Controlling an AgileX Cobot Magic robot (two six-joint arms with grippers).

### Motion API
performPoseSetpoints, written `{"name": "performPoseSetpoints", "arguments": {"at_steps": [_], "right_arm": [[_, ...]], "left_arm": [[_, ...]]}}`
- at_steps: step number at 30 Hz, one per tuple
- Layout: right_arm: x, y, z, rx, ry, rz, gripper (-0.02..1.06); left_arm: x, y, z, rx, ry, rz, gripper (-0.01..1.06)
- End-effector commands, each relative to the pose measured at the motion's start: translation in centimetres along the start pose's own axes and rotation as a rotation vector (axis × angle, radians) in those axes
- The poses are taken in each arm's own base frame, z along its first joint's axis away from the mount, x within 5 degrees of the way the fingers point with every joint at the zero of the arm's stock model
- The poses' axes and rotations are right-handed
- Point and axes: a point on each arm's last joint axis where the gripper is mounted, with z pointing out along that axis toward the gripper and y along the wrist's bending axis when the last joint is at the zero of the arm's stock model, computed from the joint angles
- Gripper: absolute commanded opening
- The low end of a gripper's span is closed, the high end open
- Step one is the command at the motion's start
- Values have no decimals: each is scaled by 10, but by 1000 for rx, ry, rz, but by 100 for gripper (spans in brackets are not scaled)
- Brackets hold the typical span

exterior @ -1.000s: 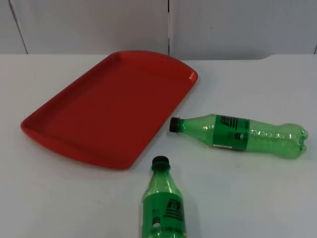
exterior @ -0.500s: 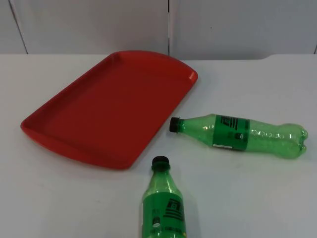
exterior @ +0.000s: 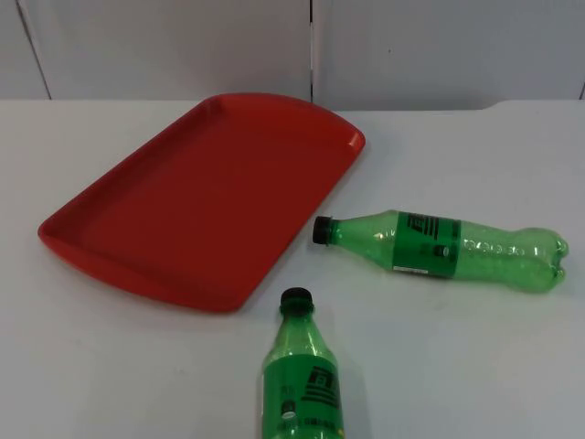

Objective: Place the bottle upright on the tray.

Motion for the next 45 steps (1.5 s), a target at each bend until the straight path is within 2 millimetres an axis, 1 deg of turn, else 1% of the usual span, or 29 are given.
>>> {"name": "performPoseSetpoints", "arguments": {"at_steps": [1,9,13,16,17,21,22,25,27,28,33,40,45], "right_arm": [[1,0,1,3,-4,4,105],[1,0,1,3,-4,4,105],[1,0,1,3,-4,4,105],[1,0,1,3,-4,4,105],[1,0,1,3,-4,4,105],[1,0,1,3,-4,4,105],[1,0,1,3,-4,4,105],[1,0,1,3,-4,4,105],[1,0,1,3,-4,4,105],[1,0,1,3,-4,4,105],[1,0,1,3,-4,4,105],[1,0,1,3,-4,4,105],[1,0,1,3,-4,4,105]], "left_arm": [[-3,-2,2,21,13,-17,105],[-11,-5,17,53,109,-37,105],[-16,-10,25,95,159,-31,105],[-25,-16,29,163,195,-16,105],[-25,-16,29,163,195,-16,105],[-43,-20,36,202,226,-16,105],[-43,-20,36,202,226,-16,105],[-54,-24,41,244,258,-3,105],[-60,-25,45,250,296,7,105],[-60,-25,45,250,296,7,105],[-79,-27,53,268,327,12,105],[-91,-27,61,268,345,11,105],[-99,-28,72,272,378,6,105]]}}
